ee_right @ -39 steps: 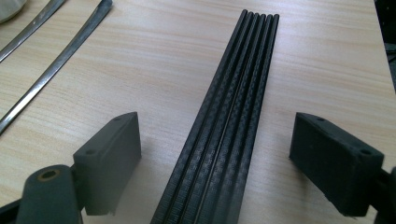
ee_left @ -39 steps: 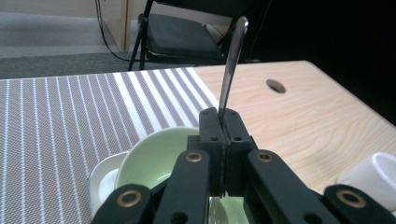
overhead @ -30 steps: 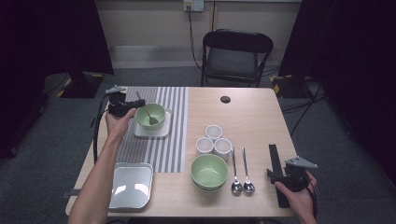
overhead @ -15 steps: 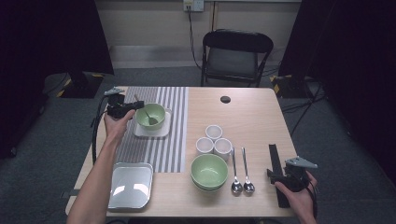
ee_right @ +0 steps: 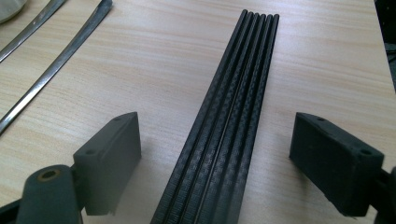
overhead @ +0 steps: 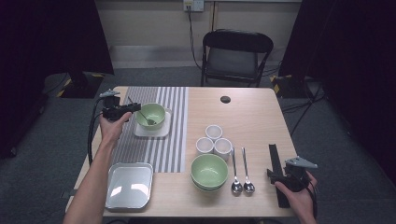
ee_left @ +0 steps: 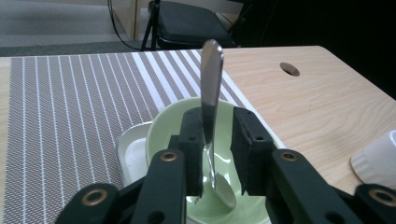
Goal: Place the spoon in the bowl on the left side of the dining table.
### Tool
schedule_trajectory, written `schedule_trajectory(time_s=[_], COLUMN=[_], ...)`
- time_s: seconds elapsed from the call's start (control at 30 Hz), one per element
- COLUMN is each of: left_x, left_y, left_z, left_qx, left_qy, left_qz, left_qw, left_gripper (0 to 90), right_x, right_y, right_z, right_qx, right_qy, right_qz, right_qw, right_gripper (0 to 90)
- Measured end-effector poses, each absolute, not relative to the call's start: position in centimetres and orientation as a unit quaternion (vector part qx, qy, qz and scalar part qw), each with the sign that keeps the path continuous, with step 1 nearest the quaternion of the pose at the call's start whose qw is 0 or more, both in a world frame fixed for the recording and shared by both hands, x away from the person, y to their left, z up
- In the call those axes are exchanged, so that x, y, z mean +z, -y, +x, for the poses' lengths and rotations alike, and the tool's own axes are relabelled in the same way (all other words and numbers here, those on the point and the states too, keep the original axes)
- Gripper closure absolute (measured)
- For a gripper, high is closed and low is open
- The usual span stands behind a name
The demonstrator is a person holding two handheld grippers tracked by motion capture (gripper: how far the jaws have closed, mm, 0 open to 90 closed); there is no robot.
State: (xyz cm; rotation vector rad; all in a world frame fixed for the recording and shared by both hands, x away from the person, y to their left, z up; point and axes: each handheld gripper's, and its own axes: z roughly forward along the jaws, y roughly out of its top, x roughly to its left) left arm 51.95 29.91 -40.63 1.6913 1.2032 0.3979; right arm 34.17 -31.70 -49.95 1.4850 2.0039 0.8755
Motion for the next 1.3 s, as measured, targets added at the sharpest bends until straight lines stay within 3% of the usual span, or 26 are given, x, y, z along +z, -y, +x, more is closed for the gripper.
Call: schedule_trajectory(time_s=[0.47, 0.63, 0.7, 0.9, 1.3], left_x=[-41.7, -42.2, -42.3, -42.8, -44.3], left_y=[-30.9, -30.5, -30.5, -30.4, -30.6], left_z=[51.5, 51.7, 51.9, 52.2, 52.0], left_qx=[0.165, 0.160, 0.160, 0.150, 0.139], left_qy=[-0.515, -0.517, -0.517, -0.528, -0.535], left_qz=[0.693, 0.702, 0.702, 0.701, 0.704], left_qw=[0.477, 0.464, 0.462, 0.455, 0.446], left_gripper=[57.8, 41.0, 40.3, 26.5, 27.2], right_x=[-50.0, -50.0, -50.0, -50.0, -50.0], right_y=[31.7, 31.7, 31.7, 31.7, 31.7], right_z=[34.2, 34.2, 34.2, 34.2, 34.2], right_qx=[0.321, 0.321, 0.321, 0.321, 0.321], right_qy=[-0.734, -0.734, -0.734, -0.734, -0.734], right_qz=[0.545, 0.545, 0.545, 0.545, 0.545], right_qw=[0.247, 0.247, 0.247, 0.247, 0.247], right_gripper=[15.6, 15.6, 15.6, 15.6, 15.6])
